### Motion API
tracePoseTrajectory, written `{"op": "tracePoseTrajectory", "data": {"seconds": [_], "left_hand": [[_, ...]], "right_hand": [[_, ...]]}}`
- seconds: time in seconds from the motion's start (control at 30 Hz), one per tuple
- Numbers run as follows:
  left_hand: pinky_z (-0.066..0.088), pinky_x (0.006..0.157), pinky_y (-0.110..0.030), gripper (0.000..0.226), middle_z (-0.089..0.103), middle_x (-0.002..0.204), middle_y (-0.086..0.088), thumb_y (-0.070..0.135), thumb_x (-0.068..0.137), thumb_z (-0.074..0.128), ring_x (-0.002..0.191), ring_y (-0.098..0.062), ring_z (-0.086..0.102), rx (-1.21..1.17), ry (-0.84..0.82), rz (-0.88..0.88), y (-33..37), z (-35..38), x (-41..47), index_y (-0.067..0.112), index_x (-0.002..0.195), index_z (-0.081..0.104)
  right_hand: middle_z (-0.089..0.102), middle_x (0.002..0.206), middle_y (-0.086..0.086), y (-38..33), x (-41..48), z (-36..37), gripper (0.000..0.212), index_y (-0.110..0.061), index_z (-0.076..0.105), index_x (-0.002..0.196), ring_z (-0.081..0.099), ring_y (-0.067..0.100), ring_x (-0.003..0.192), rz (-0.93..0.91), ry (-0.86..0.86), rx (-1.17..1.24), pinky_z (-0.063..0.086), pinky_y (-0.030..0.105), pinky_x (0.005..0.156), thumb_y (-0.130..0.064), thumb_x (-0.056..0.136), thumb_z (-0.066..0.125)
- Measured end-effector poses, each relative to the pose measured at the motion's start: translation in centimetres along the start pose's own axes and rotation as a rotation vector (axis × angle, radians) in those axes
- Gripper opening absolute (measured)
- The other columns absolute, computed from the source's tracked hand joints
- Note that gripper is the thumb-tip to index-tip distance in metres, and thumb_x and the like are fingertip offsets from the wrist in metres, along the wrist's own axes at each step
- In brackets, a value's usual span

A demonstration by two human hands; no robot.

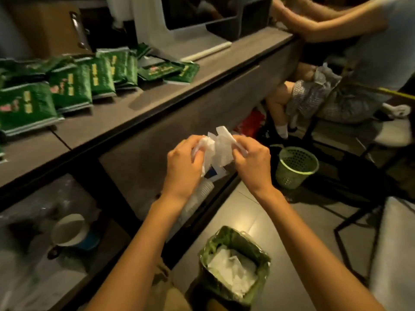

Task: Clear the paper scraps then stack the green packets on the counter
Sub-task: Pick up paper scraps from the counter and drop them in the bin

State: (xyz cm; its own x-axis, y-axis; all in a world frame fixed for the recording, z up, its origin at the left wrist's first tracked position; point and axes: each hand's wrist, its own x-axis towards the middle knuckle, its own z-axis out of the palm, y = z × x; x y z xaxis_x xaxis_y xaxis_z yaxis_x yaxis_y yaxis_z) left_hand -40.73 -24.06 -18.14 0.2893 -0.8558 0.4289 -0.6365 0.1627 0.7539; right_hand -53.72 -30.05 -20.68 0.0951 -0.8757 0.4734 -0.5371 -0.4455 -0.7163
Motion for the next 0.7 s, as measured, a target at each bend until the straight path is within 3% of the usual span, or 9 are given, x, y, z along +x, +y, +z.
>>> {"op": "tracePoseTrajectory", "data": {"seconds": [0.1, 0.27, 0.4, 0.5, 0.6, 0.7], "left_hand": [[0.039, 0.081, -0.023, 0.029, 0.068, 0.103, -0.012, -0.002, 0.087, 0.050, 0.097, -0.025, 0.060, 0.009, -0.157, -0.105, -2.2, 4.5, -2.2, 0.005, 0.110, 0.065], [0.041, 0.081, -0.024, 0.035, 0.064, 0.115, -0.011, 0.003, 0.092, 0.043, 0.109, -0.027, 0.057, 0.066, -0.537, -0.437, -7.4, 11.4, -5.9, 0.010, 0.122, 0.060], [0.042, 0.100, -0.035, 0.043, 0.049, 0.139, -0.012, 0.008, 0.095, 0.040, 0.125, -0.028, 0.047, 0.217, -0.918, -0.563, -10.7, 15.8, -8.7, 0.012, 0.138, 0.045], [0.044, 0.091, -0.031, 0.039, 0.056, 0.128, -0.014, -0.001, 0.091, 0.041, 0.118, -0.029, 0.052, 0.279, -0.962, -0.601, -12.0, 17.9, -10.4, 0.007, 0.127, 0.054], [0.043, 0.089, -0.032, 0.032, 0.059, 0.123, -0.018, 0.000, 0.092, 0.041, 0.114, -0.031, 0.054, 0.398, -0.984, -0.629, -13.0, 19.4, -12.1, 0.003, 0.119, 0.059], [0.041, 0.091, -0.033, 0.031, 0.057, 0.124, -0.019, 0.002, 0.092, 0.040, 0.116, -0.033, 0.052, 0.429, -1.021, -0.654, -14.2, 20.6, -13.9, 0.001, 0.118, 0.057]], "right_hand": [[0.071, 0.094, 0.015, 5.1, -2.8, -0.7, 0.027, -0.006, 0.071, 0.103, 0.064, 0.029, 0.088, 0.173, -0.142, -0.104, 0.047, 0.033, 0.078, 0.000, 0.083, 0.054], [0.069, 0.090, 0.021, 12.7, -6.9, 0.1, 0.028, -0.001, 0.070, 0.099, 0.064, 0.035, 0.087, 0.502, -0.482, -0.284, 0.050, 0.037, 0.077, 0.004, 0.082, 0.047], [0.066, 0.099, 0.021, 17.5, -11.3, 1.8, 0.022, 0.004, 0.067, 0.095, 0.061, 0.034, 0.092, 0.688, -0.666, -0.344, 0.048, 0.034, 0.076, 0.002, 0.082, 0.049], [0.066, 0.102, 0.022, 19.8, -14.6, 3.0, 0.018, 0.003, 0.066, 0.093, 0.062, 0.034, 0.096, 0.796, -0.753, -0.342, 0.046, 0.035, 0.076, -0.003, 0.086, 0.051], [0.065, 0.098, 0.021, 21.9, -17.5, 4.1, 0.012, -0.005, 0.058, 0.075, 0.062, 0.033, 0.101, 0.866, -0.862, -0.350, 0.046, 0.035, 0.075, -0.001, 0.085, 0.053], [0.064, 0.106, 0.023, 23.2, -19.5, 5.1, 0.019, 0.005, 0.064, 0.097, 0.060, 0.035, 0.104, 0.931, -0.898, -0.347, 0.046, 0.033, 0.077, 0.005, 0.083, 0.051]]}}
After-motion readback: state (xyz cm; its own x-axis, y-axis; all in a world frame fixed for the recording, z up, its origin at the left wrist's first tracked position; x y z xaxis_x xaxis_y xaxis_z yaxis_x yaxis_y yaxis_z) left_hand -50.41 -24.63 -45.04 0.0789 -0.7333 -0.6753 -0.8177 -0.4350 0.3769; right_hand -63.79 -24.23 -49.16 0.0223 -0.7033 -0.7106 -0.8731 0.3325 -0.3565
